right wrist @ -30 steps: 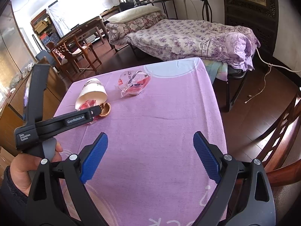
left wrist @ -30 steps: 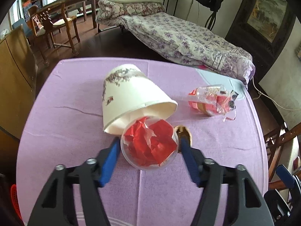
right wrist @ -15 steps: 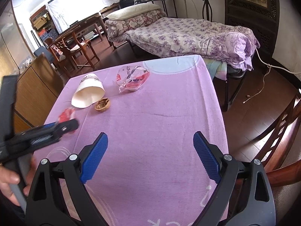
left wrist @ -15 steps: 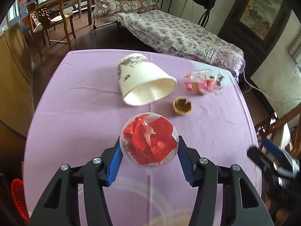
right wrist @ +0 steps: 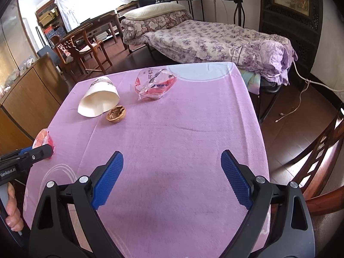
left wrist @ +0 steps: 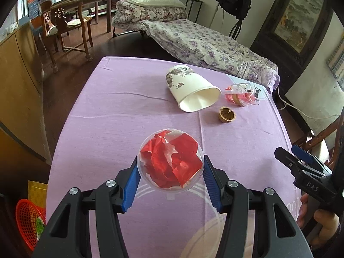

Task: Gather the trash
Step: 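Grasp the clear plastic packet with the right gripper while the left gripper holds the cup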

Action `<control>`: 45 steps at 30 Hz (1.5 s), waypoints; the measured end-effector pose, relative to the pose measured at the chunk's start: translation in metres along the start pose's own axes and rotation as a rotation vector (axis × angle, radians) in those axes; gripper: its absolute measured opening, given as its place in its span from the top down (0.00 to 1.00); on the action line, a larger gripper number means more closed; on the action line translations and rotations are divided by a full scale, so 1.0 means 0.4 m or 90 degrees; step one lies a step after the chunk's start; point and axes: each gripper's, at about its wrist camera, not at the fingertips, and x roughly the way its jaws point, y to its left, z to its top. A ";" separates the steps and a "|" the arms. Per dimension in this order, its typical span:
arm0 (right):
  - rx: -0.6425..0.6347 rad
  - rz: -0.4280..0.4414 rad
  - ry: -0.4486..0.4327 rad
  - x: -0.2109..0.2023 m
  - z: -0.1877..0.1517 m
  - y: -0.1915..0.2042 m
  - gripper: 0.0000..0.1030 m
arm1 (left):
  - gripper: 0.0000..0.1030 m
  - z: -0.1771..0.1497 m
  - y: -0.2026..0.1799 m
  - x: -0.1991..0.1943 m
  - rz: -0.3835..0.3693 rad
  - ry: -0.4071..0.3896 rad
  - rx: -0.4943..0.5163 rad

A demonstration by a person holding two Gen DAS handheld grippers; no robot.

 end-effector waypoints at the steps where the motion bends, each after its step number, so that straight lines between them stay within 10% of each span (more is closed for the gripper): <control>1: 0.005 0.005 -0.004 -0.002 0.001 0.000 0.14 | 0.46 0.002 0.006 0.002 -0.002 0.002 -0.002; 19: -0.054 0.001 0.001 0.106 0.171 0.085 0.08 | 0.47 0.014 0.074 0.006 -0.017 0.009 -0.038; 32: 0.170 -0.038 0.009 0.221 0.258 0.046 0.08 | 0.46 0.017 0.080 0.025 -0.022 0.025 -0.038; 45: 0.138 -0.083 0.049 0.306 0.262 0.093 0.09 | 0.46 0.021 0.092 0.023 -0.033 0.024 -0.047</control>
